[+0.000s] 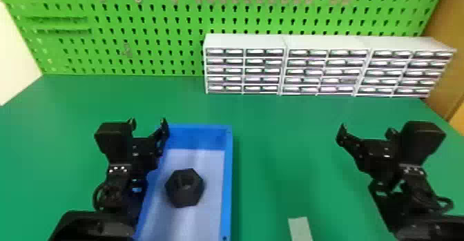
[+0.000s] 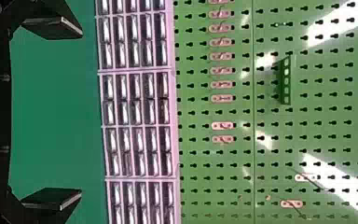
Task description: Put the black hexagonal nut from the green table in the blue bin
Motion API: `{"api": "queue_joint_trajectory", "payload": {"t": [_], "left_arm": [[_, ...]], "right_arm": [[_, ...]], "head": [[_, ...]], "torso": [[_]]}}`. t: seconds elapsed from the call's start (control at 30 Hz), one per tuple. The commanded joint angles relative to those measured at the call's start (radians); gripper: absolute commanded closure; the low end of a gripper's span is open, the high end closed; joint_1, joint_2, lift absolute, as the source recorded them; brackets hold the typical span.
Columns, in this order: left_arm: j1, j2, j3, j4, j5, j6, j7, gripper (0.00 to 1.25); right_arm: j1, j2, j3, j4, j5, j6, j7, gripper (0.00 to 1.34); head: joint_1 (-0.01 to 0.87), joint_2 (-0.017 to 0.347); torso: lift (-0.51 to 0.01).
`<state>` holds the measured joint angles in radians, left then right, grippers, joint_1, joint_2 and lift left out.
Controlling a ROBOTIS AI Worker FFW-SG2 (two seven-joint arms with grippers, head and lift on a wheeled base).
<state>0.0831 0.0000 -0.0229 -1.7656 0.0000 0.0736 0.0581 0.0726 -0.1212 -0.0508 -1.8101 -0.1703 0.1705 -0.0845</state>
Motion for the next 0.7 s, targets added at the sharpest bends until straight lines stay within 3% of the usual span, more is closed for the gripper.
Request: {"api": "queue_joint_trajectory", "payload": {"t": [0.0, 0.67], "left_arm": [[0.000, -0.003, -0.002, 0.000, 0.000, 0.000, -0.001, 0.51], [-0.002, -0.003, -0.003, 0.000, -0.002, 0.000, -0.001, 0.51]], "right_arm": [[0.001, 0.000, -0.004, 0.000, -0.003, 0.000, 0.000, 0.11], [0.003, 0.003, -0.004, 0.000, -0.005, 0.000, 0.000, 0.11]], "head": [[0.657, 0.057], [0.657, 0.057]], "torso": [[-0.095], [-0.095]]}}
